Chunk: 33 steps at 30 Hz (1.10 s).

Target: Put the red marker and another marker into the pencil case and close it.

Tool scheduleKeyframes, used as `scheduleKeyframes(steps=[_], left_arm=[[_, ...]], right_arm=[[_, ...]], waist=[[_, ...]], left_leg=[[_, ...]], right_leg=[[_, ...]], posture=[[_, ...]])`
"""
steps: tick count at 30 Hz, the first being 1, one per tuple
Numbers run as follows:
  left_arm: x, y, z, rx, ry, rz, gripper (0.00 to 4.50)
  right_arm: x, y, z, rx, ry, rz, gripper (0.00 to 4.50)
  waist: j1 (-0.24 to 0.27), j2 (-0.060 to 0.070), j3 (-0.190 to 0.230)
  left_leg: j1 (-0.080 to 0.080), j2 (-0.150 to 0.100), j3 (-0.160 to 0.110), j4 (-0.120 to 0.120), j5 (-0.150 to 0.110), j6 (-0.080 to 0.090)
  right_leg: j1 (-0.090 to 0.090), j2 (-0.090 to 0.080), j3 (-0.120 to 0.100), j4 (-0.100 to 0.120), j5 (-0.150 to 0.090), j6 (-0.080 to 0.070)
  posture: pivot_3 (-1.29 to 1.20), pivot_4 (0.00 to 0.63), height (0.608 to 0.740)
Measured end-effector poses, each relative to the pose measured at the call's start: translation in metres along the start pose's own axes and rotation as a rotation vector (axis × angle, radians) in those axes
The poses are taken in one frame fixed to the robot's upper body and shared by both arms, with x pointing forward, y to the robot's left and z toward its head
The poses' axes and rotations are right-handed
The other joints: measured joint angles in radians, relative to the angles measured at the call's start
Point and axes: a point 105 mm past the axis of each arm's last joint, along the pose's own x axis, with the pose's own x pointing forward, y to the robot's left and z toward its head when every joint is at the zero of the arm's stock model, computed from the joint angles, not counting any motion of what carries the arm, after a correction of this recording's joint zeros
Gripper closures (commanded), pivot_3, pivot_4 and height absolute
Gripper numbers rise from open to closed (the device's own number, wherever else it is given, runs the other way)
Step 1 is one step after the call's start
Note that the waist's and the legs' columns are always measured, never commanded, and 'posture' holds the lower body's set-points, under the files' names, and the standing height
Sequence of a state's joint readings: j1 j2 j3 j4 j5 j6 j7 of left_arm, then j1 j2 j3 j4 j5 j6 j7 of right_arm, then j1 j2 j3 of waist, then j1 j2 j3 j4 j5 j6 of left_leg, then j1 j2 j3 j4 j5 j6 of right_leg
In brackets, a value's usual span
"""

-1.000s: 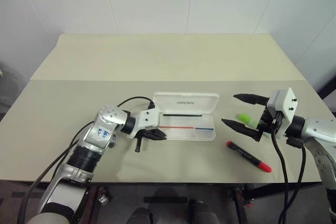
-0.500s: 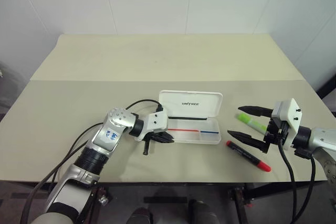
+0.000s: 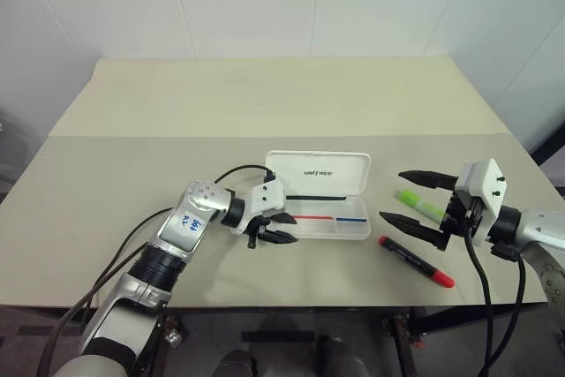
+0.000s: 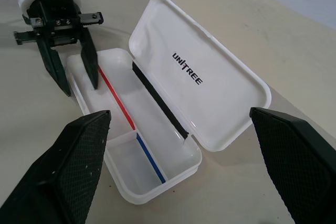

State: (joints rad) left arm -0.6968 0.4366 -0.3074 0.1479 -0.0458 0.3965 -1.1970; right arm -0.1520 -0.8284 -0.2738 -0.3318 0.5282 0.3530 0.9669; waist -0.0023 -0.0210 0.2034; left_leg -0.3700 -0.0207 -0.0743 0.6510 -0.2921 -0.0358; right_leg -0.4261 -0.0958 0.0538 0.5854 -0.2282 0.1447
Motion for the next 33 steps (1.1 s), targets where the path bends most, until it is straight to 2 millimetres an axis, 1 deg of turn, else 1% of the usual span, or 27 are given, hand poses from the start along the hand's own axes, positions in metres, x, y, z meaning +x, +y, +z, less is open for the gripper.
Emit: scheduleKeyframes(steps=[1, 2, 3, 4, 5, 7, 9, 12, 14, 16, 17, 20, 23, 24, 26, 29, 33], left_arm=[[0.000, -0.002, 0.004, 0.000, -0.014, -0.013, 1.79], [-0.002, -0.006, 0.013, 0.004, -0.046, -0.033, 1.42], [-0.002, -0.008, 0.016, 0.009, -0.054, -0.042, 1.36], [-0.003, -0.011, 0.021, 0.021, -0.063, -0.052, 1.17], [-0.004, -0.015, 0.025, 0.040, -0.071, -0.061, 0.85], [-0.006, -0.020, 0.029, 0.050, -0.078, -0.070, 0.85], [-0.008, -0.024, 0.025, 0.036, -0.076, -0.071, 0.85], [-0.017, -0.024, 0.024, 0.022, -0.125, -0.046, 0.85], [-0.027, -0.021, 0.029, 0.055, -0.179, -0.014, 0.85], [-0.045, -0.016, 0.034, 0.096, -0.228, 0.025, 0.85], [-0.057, -0.014, 0.034, 0.104, -0.254, 0.047, 0.85], [-0.084, -0.013, 0.028, 0.078, -0.312, 0.078, 0.85], [-0.103, -0.011, 0.032, 0.080, -0.387, 0.126, 0.85], [-0.110, -0.009, 0.032, 0.072, -0.399, 0.147, 0.51], [-0.121, -0.008, 0.028, 0.046, -0.399, 0.180, 0.03], [-0.130, -0.009, 0.017, 0.012, -0.372, 0.219, 0.03], [-0.133, -0.016, -0.002, -0.011, -0.345, 0.245, 0.03]], right_arm=[[0.000, 0.000, 0.000, 0.001, 0.000, 0.001, 0.00], [0.000, 0.000, -0.001, 0.002, 0.000, 0.002, 0.00], [0.001, 0.000, -0.001, 0.003, 0.001, 0.002, 0.00], [0.001, 0.000, -0.001, 0.003, -0.001, 0.002, 0.00], [0.001, 0.001, -0.001, 0.004, -0.003, 0.002, 0.00], [0.002, 0.001, -0.001, 0.008, -0.006, 0.002, 0.00], [0.002, 0.001, -0.002, 0.012, -0.007, -0.001, 0.00], [0.002, 0.002, -0.002, 0.015, -0.007, -0.003, 0.00], [0.002, 0.002, -0.003, 0.019, -0.004, -0.002, 0.00], [0.001, 0.002, -0.005, 0.028, 0.004, -0.002, 0.00], [0.000, 0.003, -0.008, 0.039, 0.018, -0.002, 0.00], [-0.006, 0.004, -0.017, 0.067, 0.058, -0.007, 0.00], [-0.014, 0.007, -0.030, 0.104, 0.111, -0.013, 0.00], [-0.017, 0.009, -0.034, 0.121, 0.125, -0.016, 0.00], [-0.023, 0.013, -0.044, 0.154, 0.153, -0.023, 0.00], [-0.032, 0.018, -0.056, 0.191, 0.196, -0.032, 0.00], [-0.049, 0.023, -0.082, 0.260, 0.275, -0.053, 0.00]], waist=[[-0.001, 0.000, 0.000], [-0.001, 0.000, 0.000], [-0.001, 0.000, 0.000], [0.000, 0.000, 0.000], [-0.001, 0.000, 0.000], [-0.002, 0.000, 0.000], [-0.003, 0.000, 0.000], [-0.002, 0.000, 0.000], [-0.001, 0.000, 0.000], [-0.002, 0.000, 0.000], [-0.003, 0.000, 0.000], [-0.002, 0.000, 0.000], [0.001, -0.001, 0.000], [0.002, -0.001, 0.000], [0.000, -0.001, 0.000], [-0.001, -0.001, 0.000], [-0.003, -0.001, 0.000]], left_leg=[[0.000, 0.000, 0.000, 0.000, 0.000, 0.000], [0.000, 0.000, 0.000, 0.000, 0.000, 0.000], [0.000, 0.000, 0.000, 0.000, 0.000, 0.000], [0.000, 0.000, 0.000, 0.000, 0.000, 0.000], [0.000, 0.000, 0.000, 0.000, 0.000, 0.000], [0.001, 0.000, 0.001, 0.000, 0.000, 0.000], [0.001, 0.000, 0.001, 0.000, 0.000, 0.000], [0.001, 0.000, 0.001, 0.000, 0.000, 0.000], [0.001, 0.000, 0.001, 0.000, 0.000, 0.000], [0.001, 0.000, 0.001, 0.000, 0.000, 0.000], [0.001, 0.000, 0.002, 0.000, 0.000, 0.000], [0.001, 0.001, 0.002, -0.001, 0.000, 0.000], [0.001, 0.000, 0.002, -0.001, 0.000, 0.000], [0.001, 0.000, 0.001, -0.001, 0.000, 0.000], [0.001, 0.000, 0.002, -0.001, 0.000, 0.000], [0.001, 0.000, 0.002, -0.001, 0.000, 0.000], [0.002, 0.001, 0.003, -0.001, 0.000, 0.000]], right_leg=[[0.000, 0.000, 0.000, 0.000, 0.000, 0.000], [0.000, 0.000, 0.000, 0.000, 0.000, 0.000], [0.000, 0.000, 0.000, 0.000, 0.000, 0.000], [0.000, 0.000, 0.001, 0.000, 0.000, 0.000], [0.000, 0.000, 0.001, 0.000, 0.000, 0.000], [0.000, 0.000, 0.001, 0.000, 0.000, 0.000], [0.000, 0.001, 0.002, 0.000, 0.000, 0.000], [0.000, 0.001, 0.002, 0.001, 0.000, 0.000], [0.000, 0.001, 0.002, 0.000, 0.000, 0.000], [0.000, 0.001, 0.002, 0.000, 0.000, 0.000], [0.000, 0.001, 0.002, 0.000, 0.000, 0.000], [0.000, 0.001, 0.002, 0.000, 0.000, -0.001], [0.000, 0.001, 0.002, 0.000, 0.000, -0.001], [0.000, 0.000, 0.002, 0.000, 0.000, 0.000], [0.000, 0.000, 0.002, 0.000, 0.000, 0.000], [0.000, 0.001, 0.002, 0.000, 0.000, 0.000], [0.000, 0.001, 0.002, 0.000, 0.000, -0.001]], posture=[[0.00, 0.150, 0.740], [0.00, 0.150, 0.740], [0.00, 0.150, 0.740], [0.00, 0.150, 0.740], [0.00, 0.150, 0.740], [0.00, 0.150, 0.740], [0.00, 0.150, 0.740], [0.00, 0.150, 0.740], [0.00, 0.150, 0.740], [0.00, 0.150, 0.740], [0.00, 0.150, 0.740], [0.00, 0.150, 0.740], [0.00, 0.150, 0.740], [0.00, 0.150, 0.740], [0.00, 0.150, 0.740], [0.00, 0.150, 0.740], [0.00, 0.150, 0.740]])
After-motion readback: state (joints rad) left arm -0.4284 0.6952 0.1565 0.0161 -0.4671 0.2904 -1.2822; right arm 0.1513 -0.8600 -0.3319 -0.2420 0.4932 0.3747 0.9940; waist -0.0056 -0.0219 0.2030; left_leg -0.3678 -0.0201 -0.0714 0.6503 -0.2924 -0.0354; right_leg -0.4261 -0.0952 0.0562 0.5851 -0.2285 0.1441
